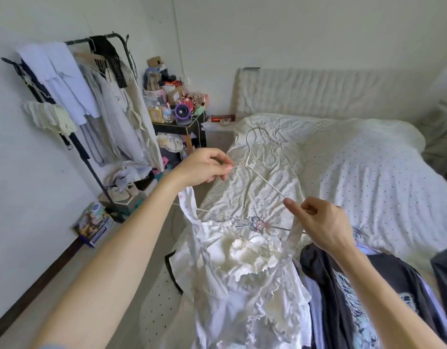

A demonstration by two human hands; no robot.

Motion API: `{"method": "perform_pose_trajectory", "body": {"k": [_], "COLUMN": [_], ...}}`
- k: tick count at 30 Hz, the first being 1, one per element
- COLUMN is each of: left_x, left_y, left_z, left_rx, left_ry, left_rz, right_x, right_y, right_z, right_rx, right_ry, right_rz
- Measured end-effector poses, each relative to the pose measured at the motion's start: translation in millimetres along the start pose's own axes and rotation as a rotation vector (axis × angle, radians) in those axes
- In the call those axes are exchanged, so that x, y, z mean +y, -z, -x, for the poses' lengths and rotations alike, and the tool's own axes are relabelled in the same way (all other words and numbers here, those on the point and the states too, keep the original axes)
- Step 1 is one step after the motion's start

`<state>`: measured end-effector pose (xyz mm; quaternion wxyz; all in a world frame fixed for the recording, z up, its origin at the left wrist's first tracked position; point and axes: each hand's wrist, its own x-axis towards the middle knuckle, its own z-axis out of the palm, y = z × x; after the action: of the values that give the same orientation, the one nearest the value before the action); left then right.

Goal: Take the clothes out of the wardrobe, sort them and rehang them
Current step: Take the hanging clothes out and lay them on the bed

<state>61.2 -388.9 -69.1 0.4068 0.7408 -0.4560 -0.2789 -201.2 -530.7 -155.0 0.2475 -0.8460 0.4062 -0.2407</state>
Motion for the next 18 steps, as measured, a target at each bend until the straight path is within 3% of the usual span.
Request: {"method": "perform_pose_trajectory", "body": {"k": [10,18], "left_x": [-104,-222], "left_y": [-73,-117], "left_z": [-113,-216], "left_rx": [0.262,0.065], "left_ry": [-0.033,0.151], "left_rz": [-0.196,-0.203], "right_x": [79,144], "right_y": [-83,-181], "right_z": [-86,-140], "right_rx": [-0.162,-0.332], "right_ry": [-0.015,-0.241], "right_rz": [-0.005,0.037]}}
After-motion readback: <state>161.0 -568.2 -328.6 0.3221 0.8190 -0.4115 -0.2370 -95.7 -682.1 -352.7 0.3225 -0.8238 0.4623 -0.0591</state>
